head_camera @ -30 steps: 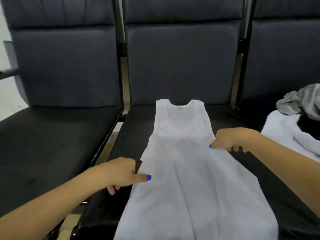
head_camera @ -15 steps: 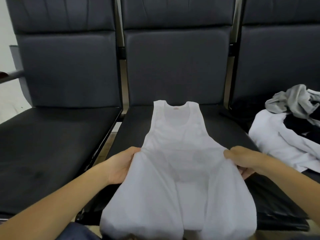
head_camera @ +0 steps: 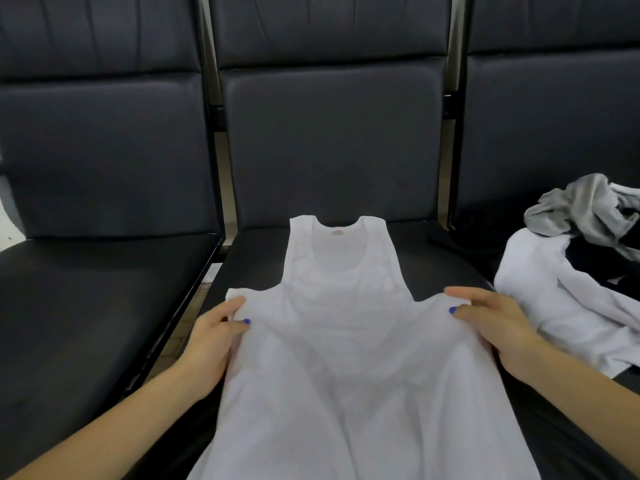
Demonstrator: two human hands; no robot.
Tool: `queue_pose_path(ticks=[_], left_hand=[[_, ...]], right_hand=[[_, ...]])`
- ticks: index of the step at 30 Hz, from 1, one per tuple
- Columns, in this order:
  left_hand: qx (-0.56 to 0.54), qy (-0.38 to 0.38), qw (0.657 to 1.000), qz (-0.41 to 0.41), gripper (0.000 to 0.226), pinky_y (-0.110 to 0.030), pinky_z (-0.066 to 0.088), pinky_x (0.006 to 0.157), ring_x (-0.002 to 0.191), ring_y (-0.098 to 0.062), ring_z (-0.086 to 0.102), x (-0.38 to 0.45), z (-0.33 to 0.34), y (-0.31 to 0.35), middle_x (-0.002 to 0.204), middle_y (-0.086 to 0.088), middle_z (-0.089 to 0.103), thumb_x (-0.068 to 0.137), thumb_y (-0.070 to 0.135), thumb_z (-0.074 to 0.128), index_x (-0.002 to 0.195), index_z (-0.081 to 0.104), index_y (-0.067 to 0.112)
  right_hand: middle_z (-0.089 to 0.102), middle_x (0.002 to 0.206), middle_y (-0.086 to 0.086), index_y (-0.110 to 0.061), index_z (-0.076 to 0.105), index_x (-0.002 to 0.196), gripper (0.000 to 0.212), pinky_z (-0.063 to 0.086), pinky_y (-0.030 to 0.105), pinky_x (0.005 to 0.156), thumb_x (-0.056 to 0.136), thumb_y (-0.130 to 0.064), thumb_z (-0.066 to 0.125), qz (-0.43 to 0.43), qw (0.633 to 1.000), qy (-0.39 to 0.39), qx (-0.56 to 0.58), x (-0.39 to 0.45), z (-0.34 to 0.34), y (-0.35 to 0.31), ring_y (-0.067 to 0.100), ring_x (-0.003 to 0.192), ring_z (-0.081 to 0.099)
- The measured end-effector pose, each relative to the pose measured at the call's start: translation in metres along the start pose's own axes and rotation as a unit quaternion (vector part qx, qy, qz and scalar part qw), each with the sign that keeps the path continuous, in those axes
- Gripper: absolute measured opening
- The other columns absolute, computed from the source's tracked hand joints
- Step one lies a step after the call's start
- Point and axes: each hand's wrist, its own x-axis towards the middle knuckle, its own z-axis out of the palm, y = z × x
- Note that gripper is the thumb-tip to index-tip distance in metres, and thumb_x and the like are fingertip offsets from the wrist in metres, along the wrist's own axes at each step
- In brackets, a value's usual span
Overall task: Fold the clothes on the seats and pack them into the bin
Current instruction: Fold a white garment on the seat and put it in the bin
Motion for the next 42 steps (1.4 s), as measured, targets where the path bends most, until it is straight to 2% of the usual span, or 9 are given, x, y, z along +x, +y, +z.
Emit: queue_pose_path(ticks=[4, 7, 10, 15, 18, 20, 24, 34, 42], left_hand=[[0.169, 0.043, 0.977, 0.123, 0.050, -0.028, 0.045, 0.083, 0.100, -0.012, 0.060, 0.001, -0.013, 0.001, 0.102, 0.007, 0.063, 0.086, -0.016, 0.051, 0.124, 0.057, 0.014], [0.293, 0.044, 0.944, 0.145, 0.070, -0.040, 0.040, 0.104, 0.128, -0.019, 0.046, 0.003, -0.019, 0.000, 0.139, -0.001, 0.046, 0.080, -0.007, 0.066, 0.140, 0.042, 0.018], [0.484, 0.051, 0.841, 0.237, 0.068, -0.029, 0.012, 0.115, 0.146, -0.024, 0.011, -0.012, -0.017, -0.004, 0.159, -0.008, 0.010, 0.088, 0.013, 0.066, 0.146, 0.031, 0.013], [0.622, -0.146, 0.727, 0.252, 0.105, -0.013, -0.020, 0.102, 0.147, -0.010, -0.004, -0.054, 0.003, -0.023, 0.160, 0.005, 0.004, 0.061, 0.076, -0.001, 0.149, 0.021, 0.023], [0.673, -0.183, 0.684, 0.214, 0.138, -0.020, -0.015, 0.106, 0.146, -0.007, -0.008, -0.066, 0.003, -0.039, 0.160, 0.008, -0.001, 0.036, 0.088, -0.033, 0.151, 0.012, 0.027], [0.689, -0.173, 0.673, 0.207, 0.143, -0.023, -0.013, 0.110, 0.146, -0.007, -0.007, -0.066, -0.001, -0.045, 0.161, 0.006, -0.001, 0.032, 0.083, -0.041, 0.152, 0.009, 0.024], [0.708, -0.169, 0.658, 0.196, 0.147, -0.027, -0.009, 0.115, 0.147, -0.008, -0.005, -0.062, -0.007, -0.048, 0.161, 0.002, 0.002, 0.033, 0.083, -0.041, 0.151, 0.014, 0.016], [0.736, -0.205, 0.614, 0.197, 0.140, -0.019, -0.018, 0.110, 0.136, 0.006, -0.019, -0.053, -0.020, -0.032, 0.159, 0.013, -0.010, 0.033, 0.088, -0.037, 0.153, 0.001, 0.024], [0.747, -0.183, 0.610, 0.189, 0.146, -0.022, -0.016, 0.112, 0.144, -0.003, -0.015, -0.056, -0.026, -0.030, 0.159, 0.007, -0.014, 0.029, 0.087, -0.038, 0.153, -0.003, 0.019]], right_hand=[[0.061, 0.114, 0.009, -0.012, 0.055, 0.132, 0.046, 0.042, 0.029, 0.086, 0.089, 0.005, 0.049, -0.054, 0.988, 0.047, -0.137, 0.011, -0.004, 0.006, 0.021, 0.094, 0.055], [0.049, 0.139, 0.012, -0.009, 0.037, 0.144, 0.056, 0.035, 0.033, 0.102, 0.092, -0.003, 0.054, -0.011, 0.993, 0.054, -0.100, 0.019, -0.007, 0.009, 0.027, 0.123, 0.047], [0.034, 0.150, 0.013, -0.010, 0.028, 0.148, 0.066, 0.029, 0.034, 0.107, 0.090, -0.005, 0.059, -0.011, 0.991, 0.022, -0.131, 0.022, -0.007, 0.012, 0.027, 0.137, 0.034], [0.032, 0.148, 0.016, -0.014, 0.016, 0.151, 0.085, 0.044, 0.044, 0.096, 0.084, -0.007, 0.066, -0.005, 0.979, 0.025, -0.205, 0.014, -0.011, 0.015, 0.033, 0.129, 0.042], [0.057, 0.115, 0.016, -0.006, 0.029, 0.144, 0.065, 0.049, 0.032, 0.054, 0.088, -0.009, 0.062, 0.062, 0.974, -0.015, -0.219, -0.001, -0.025, 0.013, 0.027, 0.077, 0.061], [0.065, 0.080, 0.012, 0.002, 0.058, 0.114, 0.032, 0.039, 0.022, 0.043, 0.090, -0.020, 0.060, 0.084, 0.938, -0.056, -0.330, -0.015, -0.035, 0.009, 0.019, 0.050, 0.052], [0.063, 0.054, 0.002, -0.004, 0.068, 0.062, 0.037, 0.040, 0.020, 0.054, 0.084, -0.034, 0.068, 0.039, 0.840, -0.107, -0.531, -0.029, -0.047, 0.011, 0.014, 0.052, 0.055], [0.059, 0.090, 0.029, 0.004, 0.052, 0.085, 0.030, 0.054, 0.047, 0.073, 0.099, -0.019, 0.039, 0.010, 0.966, 0.040, -0.254, -0.020, -0.037, 0.022, 0.039, 0.079, 0.059], [0.038, 0.068, 0.003, -0.012, 0.033, 0.081, 0.019, 0.032, 0.030, 0.055, 0.100, -0.011, 0.037, -0.026, 0.876, 0.082, -0.474, -0.022, -0.049, 0.022, 0.019, 0.063, 0.041]])
